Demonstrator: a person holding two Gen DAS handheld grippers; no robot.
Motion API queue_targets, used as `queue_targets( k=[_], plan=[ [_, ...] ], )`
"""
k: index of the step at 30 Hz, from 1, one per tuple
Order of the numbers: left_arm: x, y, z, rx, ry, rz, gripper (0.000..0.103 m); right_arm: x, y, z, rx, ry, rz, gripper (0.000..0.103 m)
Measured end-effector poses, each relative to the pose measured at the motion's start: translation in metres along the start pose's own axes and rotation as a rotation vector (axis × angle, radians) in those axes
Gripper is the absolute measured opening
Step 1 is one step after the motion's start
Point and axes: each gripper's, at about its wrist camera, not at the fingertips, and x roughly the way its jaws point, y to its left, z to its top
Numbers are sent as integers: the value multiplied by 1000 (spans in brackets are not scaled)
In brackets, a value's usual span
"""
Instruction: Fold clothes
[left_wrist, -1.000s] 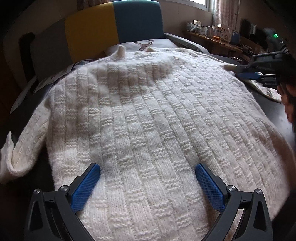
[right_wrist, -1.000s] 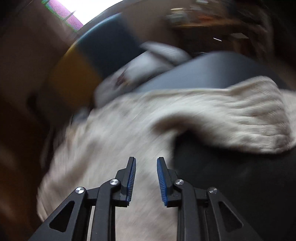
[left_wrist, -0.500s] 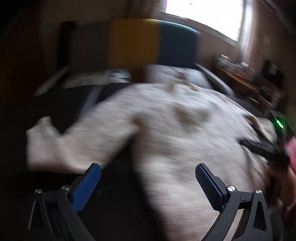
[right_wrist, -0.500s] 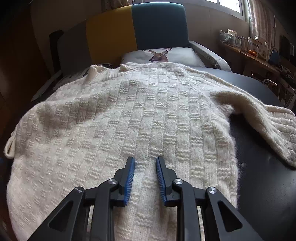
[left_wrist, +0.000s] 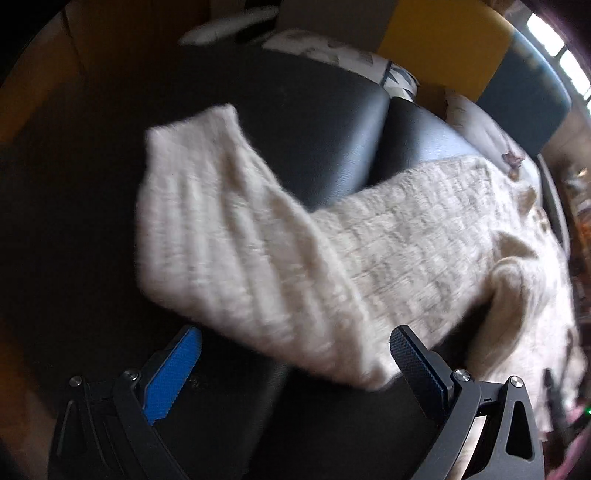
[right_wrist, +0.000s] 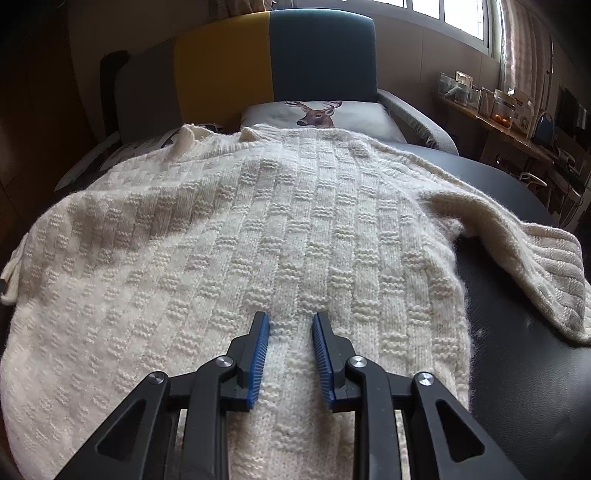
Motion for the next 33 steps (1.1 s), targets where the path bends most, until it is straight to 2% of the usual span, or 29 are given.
queue_targets(
  k=[1, 2, 3, 5, 6, 9, 13, 19, 22, 27, 29, 32, 33],
  plan=[
    [3, 0, 0, -13, -6, 14, 97, 0, 0, 0, -1, -1, -1, 24],
    [4, -1, 0, -15, -29, 38, 84, 0, 0, 0, -1, -1, -2, 24],
    [1, -4, -1, -5, -69, 72, 51, 0, 0, -1, -1, -2, -2, 24],
    [-3, -8, 0, 26, -106, 76, 24, 0, 0, -1, 0, -4, -2, 24],
    [-4, -8, 1, 33, -110, 58, 18, 0, 0, -1, -1, -4, -3, 24],
    [-9, -7, 6, 38, -120, 32, 16, 0, 1, -2, -5, -5, -7, 25],
    [-30, -8, 21, 82, -210, 22, 16, 0, 0, -2, -11, -6, -9, 25],
    [-54, 1, 64, 105, -317, 55, 16, 1, -1, -2, -17, -7, -13, 25],
    [-58, 6, 82, 137, -346, 88, 15, 1, -2, -2, -22, -6, -18, 25],
    [-31, 16, 101, 151, -313, 140, 15, 3, -5, -1, -29, -6, -22, 25],
    [-12, 22, 102, 138, -274, 153, 16, 3, -6, 0, -31, -5, -20, 25],
    [15, 37, 98, 94, -191, 138, 20, 4, -8, 0, -33, -5, -19, 25],
    [17, 41, 95, 72, -197, 115, 23, 3, -8, 0, -35, -5, -20, 25]
  ],
)
